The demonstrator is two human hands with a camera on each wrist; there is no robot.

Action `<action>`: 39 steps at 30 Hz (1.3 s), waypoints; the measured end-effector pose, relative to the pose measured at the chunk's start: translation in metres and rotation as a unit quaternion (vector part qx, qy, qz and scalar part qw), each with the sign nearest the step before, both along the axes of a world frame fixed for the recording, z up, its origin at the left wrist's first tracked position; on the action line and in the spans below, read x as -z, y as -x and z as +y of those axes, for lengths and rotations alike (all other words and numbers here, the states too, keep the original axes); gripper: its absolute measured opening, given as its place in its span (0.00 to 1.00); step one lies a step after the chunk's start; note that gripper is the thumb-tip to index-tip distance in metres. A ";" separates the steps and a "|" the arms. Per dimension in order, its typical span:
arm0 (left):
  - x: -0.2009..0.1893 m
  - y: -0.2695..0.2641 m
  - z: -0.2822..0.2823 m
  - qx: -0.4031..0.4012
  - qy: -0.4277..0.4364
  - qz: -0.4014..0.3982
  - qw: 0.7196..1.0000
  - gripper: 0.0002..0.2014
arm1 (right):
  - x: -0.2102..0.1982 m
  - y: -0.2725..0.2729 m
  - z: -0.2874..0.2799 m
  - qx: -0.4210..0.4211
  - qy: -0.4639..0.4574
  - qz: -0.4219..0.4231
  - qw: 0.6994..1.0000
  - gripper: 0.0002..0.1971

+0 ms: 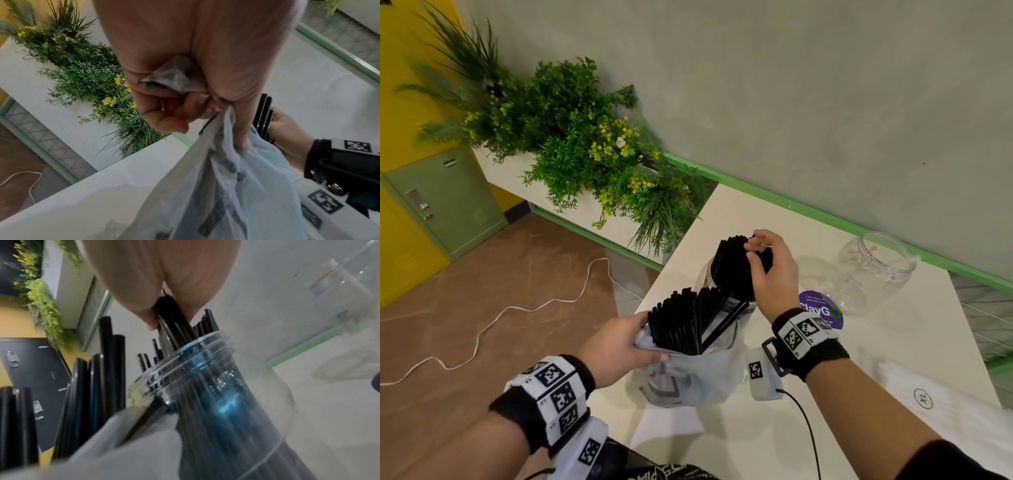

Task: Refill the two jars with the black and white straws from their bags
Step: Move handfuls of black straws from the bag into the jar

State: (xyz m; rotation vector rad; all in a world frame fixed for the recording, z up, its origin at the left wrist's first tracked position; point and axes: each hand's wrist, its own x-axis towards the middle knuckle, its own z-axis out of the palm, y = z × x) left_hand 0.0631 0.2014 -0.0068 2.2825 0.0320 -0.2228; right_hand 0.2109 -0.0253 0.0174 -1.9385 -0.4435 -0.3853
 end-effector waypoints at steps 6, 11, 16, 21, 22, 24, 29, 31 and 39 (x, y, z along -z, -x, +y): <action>0.000 -0.001 0.001 -0.002 -0.007 0.002 1.000 0.25 | 0.008 -0.013 -0.002 -0.069 0.250 -0.059 0.964 0.17; -0.001 -0.001 0.002 -0.004 -0.009 0.004 1.000 0.25 | 0.012 -0.021 -0.012 -0.050 0.254 -0.150 0.954 0.22; 0.001 -0.001 0.001 -0.009 -0.010 -0.008 1.000 0.25 | 0.016 -0.028 -0.022 -0.043 0.296 -0.061 0.952 0.26; 0.002 0.000 0.000 -0.019 0.002 0.005 1.000 0.27 | 0.001 -0.036 -0.014 -0.038 0.306 -0.024 0.951 0.31; 0.002 0.000 0.000 -0.020 0.004 0.005 1.000 0.27 | -0.001 -0.038 -0.011 -0.052 0.323 0.006 0.945 0.31; 0.002 -0.001 0.000 -0.021 0.004 0.007 1.000 0.26 | -0.003 -0.040 -0.007 -0.069 0.339 0.026 0.938 0.31; 0.000 0.000 0.000 -0.024 0.001 0.014 1.000 0.31 | -0.008 -0.041 0.008 -0.078 0.390 0.035 0.917 0.42; 0.001 -0.001 0.001 -0.024 0.002 0.013 1.000 0.35 | -0.004 -0.043 0.012 -0.067 0.409 0.003 0.910 0.38; -0.003 -0.003 0.001 -0.028 -0.001 0.015 1.000 0.31 | -0.007 -0.063 0.011 -0.087 0.381 -0.139 0.910 0.18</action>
